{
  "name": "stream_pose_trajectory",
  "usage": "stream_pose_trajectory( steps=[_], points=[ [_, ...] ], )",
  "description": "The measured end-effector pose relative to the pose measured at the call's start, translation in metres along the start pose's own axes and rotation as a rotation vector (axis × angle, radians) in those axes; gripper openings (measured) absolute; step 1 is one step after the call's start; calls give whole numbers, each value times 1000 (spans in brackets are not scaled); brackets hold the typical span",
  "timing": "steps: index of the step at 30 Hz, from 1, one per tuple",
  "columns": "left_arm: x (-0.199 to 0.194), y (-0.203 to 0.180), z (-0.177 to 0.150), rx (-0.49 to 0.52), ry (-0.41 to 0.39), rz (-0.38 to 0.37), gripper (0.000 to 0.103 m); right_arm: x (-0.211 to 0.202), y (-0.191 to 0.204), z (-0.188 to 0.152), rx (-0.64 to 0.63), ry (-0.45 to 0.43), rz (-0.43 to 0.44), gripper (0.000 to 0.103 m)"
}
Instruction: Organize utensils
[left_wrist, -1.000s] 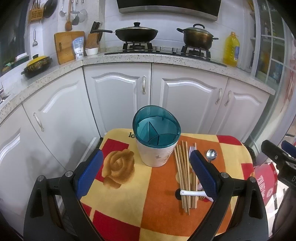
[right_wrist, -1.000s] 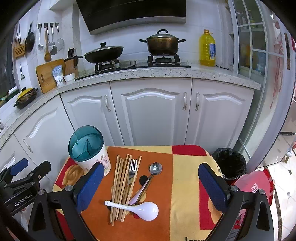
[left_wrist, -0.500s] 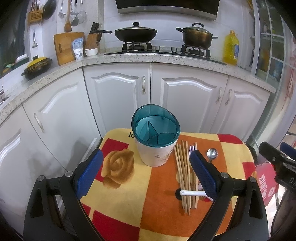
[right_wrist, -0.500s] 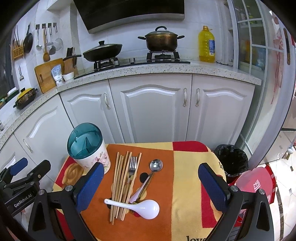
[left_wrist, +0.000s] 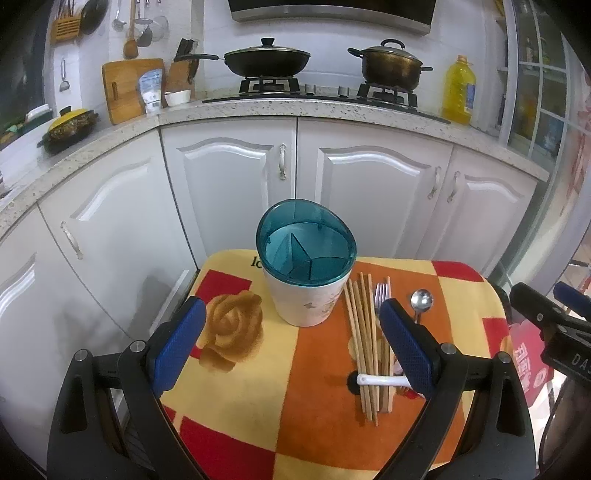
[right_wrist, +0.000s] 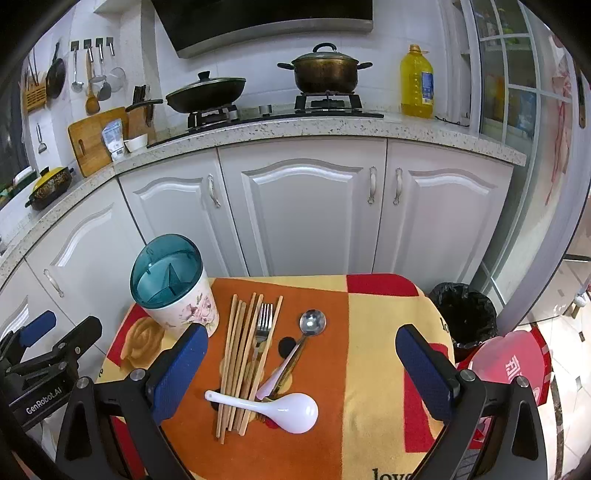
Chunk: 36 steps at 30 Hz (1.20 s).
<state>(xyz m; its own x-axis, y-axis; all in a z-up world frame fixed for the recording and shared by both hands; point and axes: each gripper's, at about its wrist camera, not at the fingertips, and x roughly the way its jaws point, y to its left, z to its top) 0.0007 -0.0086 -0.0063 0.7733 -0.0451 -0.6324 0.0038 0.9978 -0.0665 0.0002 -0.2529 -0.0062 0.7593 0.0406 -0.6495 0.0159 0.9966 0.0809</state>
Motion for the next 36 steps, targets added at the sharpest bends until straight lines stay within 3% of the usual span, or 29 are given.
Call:
stream_pose_trajectory(
  steps=[23,36],
  points=[
    [19,-13,-5,50,35,-101,96,26,-16,-5,13,55,-16,102],
    [28,-14,-6,56,49,-97,96,37,-14,-5,7,80,-14,102]
  ],
)
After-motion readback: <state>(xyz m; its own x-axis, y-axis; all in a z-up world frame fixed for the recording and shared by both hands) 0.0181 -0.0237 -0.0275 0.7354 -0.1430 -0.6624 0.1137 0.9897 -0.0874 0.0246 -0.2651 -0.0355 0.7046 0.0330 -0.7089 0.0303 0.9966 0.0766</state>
